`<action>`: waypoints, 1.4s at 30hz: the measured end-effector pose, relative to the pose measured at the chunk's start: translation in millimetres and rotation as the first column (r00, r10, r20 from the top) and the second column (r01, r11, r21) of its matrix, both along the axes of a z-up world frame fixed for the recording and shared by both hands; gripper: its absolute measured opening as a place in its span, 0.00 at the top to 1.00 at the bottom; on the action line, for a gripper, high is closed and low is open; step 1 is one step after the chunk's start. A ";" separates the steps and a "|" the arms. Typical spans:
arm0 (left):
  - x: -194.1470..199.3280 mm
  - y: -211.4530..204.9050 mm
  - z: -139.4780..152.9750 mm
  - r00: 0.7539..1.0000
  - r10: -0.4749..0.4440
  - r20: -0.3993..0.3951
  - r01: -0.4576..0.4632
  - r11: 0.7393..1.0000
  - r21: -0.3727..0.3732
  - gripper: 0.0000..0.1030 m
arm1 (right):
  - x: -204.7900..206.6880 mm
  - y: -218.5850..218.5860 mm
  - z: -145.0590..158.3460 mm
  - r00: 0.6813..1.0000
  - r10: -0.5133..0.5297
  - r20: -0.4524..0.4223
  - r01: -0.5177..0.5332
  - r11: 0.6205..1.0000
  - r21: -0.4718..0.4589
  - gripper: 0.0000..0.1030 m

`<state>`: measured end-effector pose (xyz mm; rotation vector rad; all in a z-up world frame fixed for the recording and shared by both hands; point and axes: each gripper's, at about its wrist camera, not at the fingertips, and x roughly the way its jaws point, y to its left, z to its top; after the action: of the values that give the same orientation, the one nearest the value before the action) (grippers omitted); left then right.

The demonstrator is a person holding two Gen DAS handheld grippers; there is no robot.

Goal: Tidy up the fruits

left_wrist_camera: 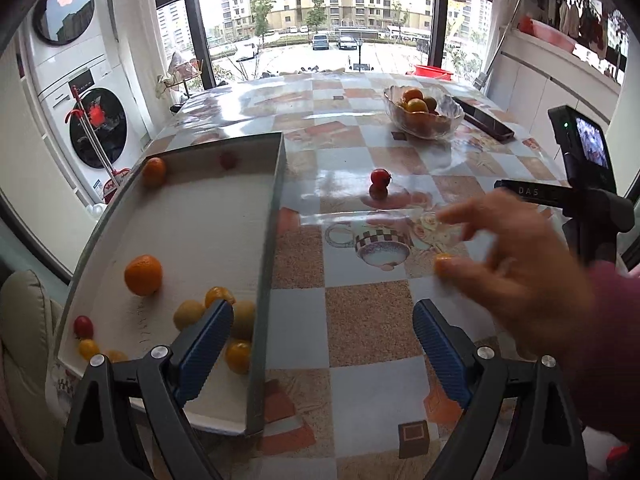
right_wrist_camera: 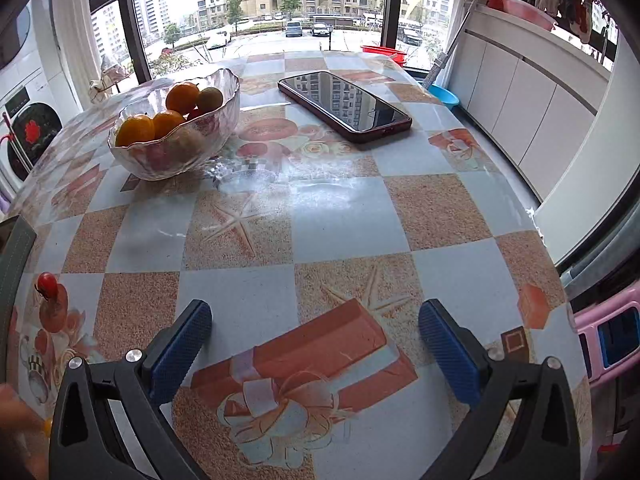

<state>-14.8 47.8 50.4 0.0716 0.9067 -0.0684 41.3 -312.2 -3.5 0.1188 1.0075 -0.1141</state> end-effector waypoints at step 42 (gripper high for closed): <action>9.1 11.8 -23.9 0.997 -0.031 -0.074 0.020 0.990 -0.142 0.11 | 0.9 -0.6 -0.2 1.000 0.000 0.000 0.000 1.000 0.000 0.00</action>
<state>-5.7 59.6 26.5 -0.0517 0.9750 -0.1597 42.2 -312.8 -3.7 0.1186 1.0073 -0.1139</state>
